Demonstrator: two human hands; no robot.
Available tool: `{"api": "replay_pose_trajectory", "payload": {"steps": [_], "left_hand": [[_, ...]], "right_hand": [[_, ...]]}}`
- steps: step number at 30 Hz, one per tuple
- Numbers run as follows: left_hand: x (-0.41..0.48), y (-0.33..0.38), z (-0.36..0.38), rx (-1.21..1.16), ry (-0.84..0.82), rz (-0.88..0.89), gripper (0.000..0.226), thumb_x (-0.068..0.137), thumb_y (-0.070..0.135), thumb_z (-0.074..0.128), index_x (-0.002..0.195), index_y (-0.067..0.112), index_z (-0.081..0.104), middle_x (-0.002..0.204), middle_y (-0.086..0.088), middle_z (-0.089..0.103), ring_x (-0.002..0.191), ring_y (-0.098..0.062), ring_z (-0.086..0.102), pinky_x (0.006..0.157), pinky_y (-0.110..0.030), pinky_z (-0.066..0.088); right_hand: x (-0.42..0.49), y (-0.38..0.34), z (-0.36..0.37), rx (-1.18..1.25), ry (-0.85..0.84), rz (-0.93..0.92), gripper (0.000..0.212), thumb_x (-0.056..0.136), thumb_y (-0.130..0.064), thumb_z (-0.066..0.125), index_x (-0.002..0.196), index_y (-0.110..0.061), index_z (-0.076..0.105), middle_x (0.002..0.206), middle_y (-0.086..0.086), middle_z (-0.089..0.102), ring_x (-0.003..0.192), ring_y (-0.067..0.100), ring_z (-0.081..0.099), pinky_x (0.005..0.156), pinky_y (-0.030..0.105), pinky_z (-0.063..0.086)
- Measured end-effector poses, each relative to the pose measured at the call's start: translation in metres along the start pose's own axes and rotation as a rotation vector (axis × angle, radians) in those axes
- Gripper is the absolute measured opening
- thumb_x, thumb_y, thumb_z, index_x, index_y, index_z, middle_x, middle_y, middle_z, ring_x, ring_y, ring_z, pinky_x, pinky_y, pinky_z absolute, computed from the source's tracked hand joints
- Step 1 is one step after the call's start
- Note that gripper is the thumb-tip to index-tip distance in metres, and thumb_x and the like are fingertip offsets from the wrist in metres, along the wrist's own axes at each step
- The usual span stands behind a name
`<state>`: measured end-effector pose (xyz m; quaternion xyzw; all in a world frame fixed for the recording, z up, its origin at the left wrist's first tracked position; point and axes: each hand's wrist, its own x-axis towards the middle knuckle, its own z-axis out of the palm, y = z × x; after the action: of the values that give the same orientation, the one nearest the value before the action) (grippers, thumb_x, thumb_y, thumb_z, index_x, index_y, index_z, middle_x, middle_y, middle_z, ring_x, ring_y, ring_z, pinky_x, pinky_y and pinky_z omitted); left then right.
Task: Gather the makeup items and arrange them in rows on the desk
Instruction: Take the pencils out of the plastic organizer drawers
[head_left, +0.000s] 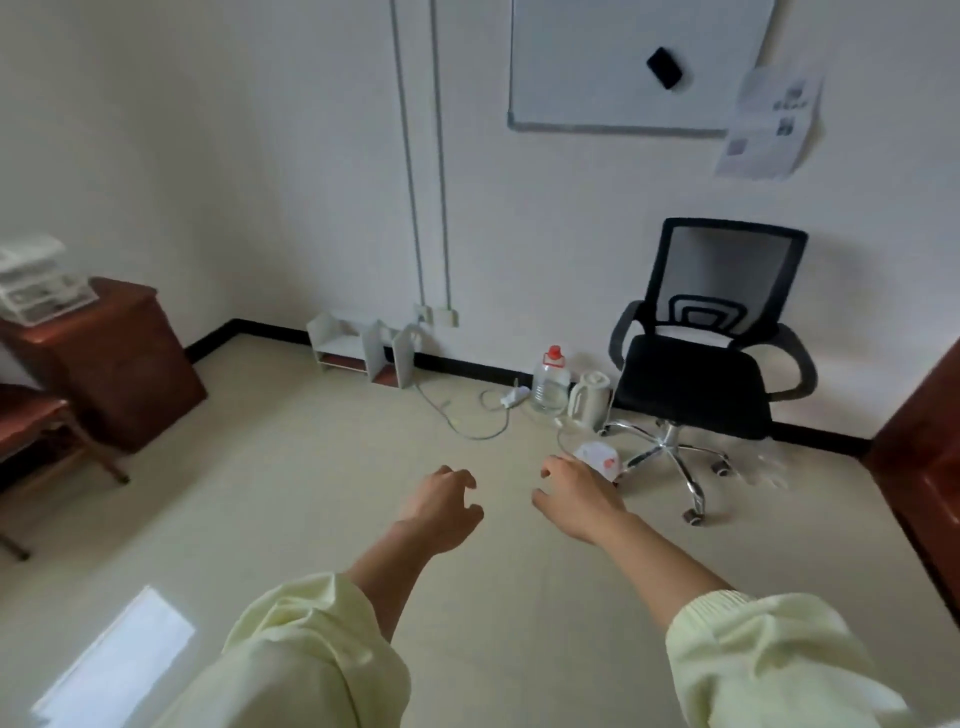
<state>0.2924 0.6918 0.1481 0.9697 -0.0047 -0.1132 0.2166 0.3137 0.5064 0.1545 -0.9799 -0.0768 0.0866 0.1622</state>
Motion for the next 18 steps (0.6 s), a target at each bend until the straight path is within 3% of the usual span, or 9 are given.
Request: {"api": "replay_pose_trajectory", "payload": {"steps": [6,18], "left_hand": [[0.042,-0.153,-0.090,-0.057,0.109,-0.193,0.040,0.090,0.028,0.057,0.129,0.019,0.055,0.128,-0.008,0.055,0.119,-0.025,0.050,0.097,-0.032,0.043],[0.179,-0.362,-0.238,-0.056,0.343,-0.420,0.041,0.093,0.031,0.053,0.133,0.024,0.052,0.129,0.000,0.053,0.118,-0.019,0.052,0.085,-0.026,0.042]], "right_hand": [[0.120,-0.158,0.030,-0.017,-0.052,-0.188,0.038,0.094,-0.035,0.049,0.126,-0.016,0.051,0.131,0.000,0.051,0.110,0.022,0.054,0.084,0.032,0.046],[0.373,-0.387,0.070,-0.122,-0.122,-0.475,0.042,0.094,-0.034,0.046,0.132,-0.017,0.048,0.137,-0.001,0.047,0.114,0.022,0.052,0.084,0.032,0.044]]}}
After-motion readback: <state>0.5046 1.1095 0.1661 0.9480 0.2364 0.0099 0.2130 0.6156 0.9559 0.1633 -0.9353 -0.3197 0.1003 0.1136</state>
